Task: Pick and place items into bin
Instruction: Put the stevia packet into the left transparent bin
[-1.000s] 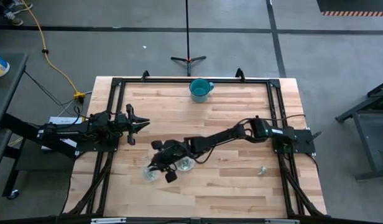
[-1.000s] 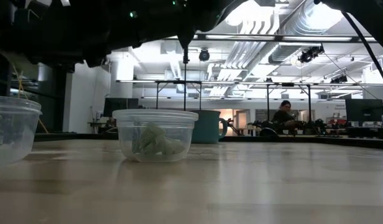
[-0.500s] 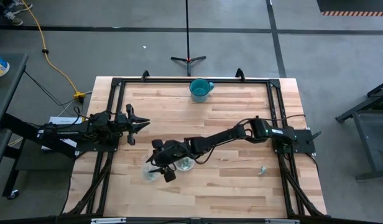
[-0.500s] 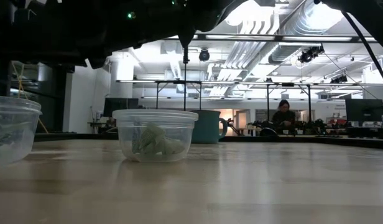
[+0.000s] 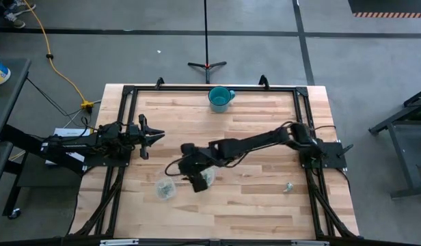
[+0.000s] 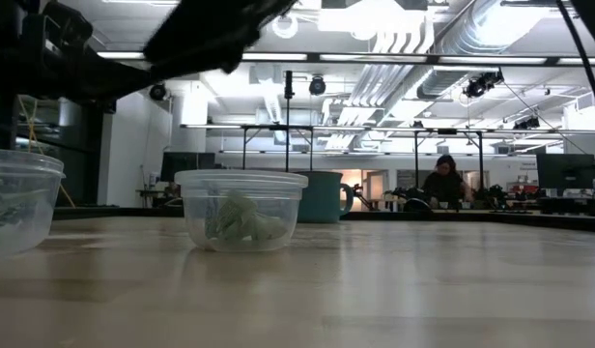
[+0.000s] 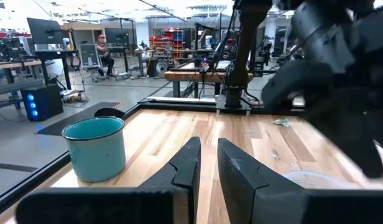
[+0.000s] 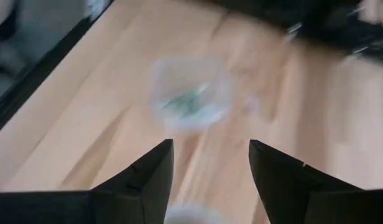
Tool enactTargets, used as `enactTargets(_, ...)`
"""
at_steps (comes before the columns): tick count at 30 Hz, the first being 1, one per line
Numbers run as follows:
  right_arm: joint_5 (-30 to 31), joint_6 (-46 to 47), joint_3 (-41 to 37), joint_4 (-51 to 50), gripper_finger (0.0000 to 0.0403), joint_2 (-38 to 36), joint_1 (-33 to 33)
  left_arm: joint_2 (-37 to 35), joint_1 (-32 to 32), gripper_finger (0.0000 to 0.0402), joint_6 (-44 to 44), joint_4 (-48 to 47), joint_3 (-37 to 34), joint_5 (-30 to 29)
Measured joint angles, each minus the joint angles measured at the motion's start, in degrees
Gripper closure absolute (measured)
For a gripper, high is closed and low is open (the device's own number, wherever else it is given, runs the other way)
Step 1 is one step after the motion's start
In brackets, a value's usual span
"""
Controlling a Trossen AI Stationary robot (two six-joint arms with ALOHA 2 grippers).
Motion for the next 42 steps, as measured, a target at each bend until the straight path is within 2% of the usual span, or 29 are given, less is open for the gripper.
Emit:
enactTargets(2,-1.6,-0.8,0.0,-5.3,0.0209,-1.4,1.0,0.0,0.0,0.0309,0.0,0.0,0.0,0.0)
enactTargets(5,-0.2,3.0,0.0,-13.8,0.0224,-2.6,2.6,0.0,0.0,0.0309,0.0,-0.1,0.0,0.0)
enactTargets(8,5.3,6.4,-0.1,-21.6,0.0242,-2.6,4.5,0.0,0.0,0.0309,0.0,-0.1,0.0,0.0)
enactTargets(10,8.6,8.8,-2.0,-22.0,0.0256,-2.7,6.0,0.0,0.0,0.0309,0.0,-0.1,0.0,0.0)
enactTargets(15,12.1,16.3,-15.4,-16.0,0.0286,-8.1,9.6,0.0,0.0,0.0309,0.0,-0.3,0.0,0.0)
enactTargets(20,20.8,26.6,-33.2,-7.0,0.0309,-19.8,13.3,0.0,0.0,0.0309,0.0,-0.2,0.0,0.0)
enactTargets(23,23.1,36.8,-41.4,-6.1,0.0318,-28.2,16.5,0.0,0.0,0.0309,0.0,-0.1,0.0,0.0)
enactTargets(26,18.9,49.5,-48.5,-6.0,0.0322,-34.2,19.5,0.0,0.0,0.0309,0.0,-0.1,0.0,0.0)
enactTargets(29,13.7,57.2,-52.8,-7.2,0.0324,-37.2,21.6,0.0,0.0,0.0309,0.0,0.0,0.0,0.0)
enactTargets(34,11.6,62.0,-54.9,-17.8,0.0324,-37.3,26.2,0.0,0.0,0.0309,0.0,0.0,0.0,0.0)
enactTargets(42,4.0,65.3,-54.6,-23.1,0.0302,-37.3,30.4,0.0,0.0,0.0309,0.0,0.0,0.0,0.0)
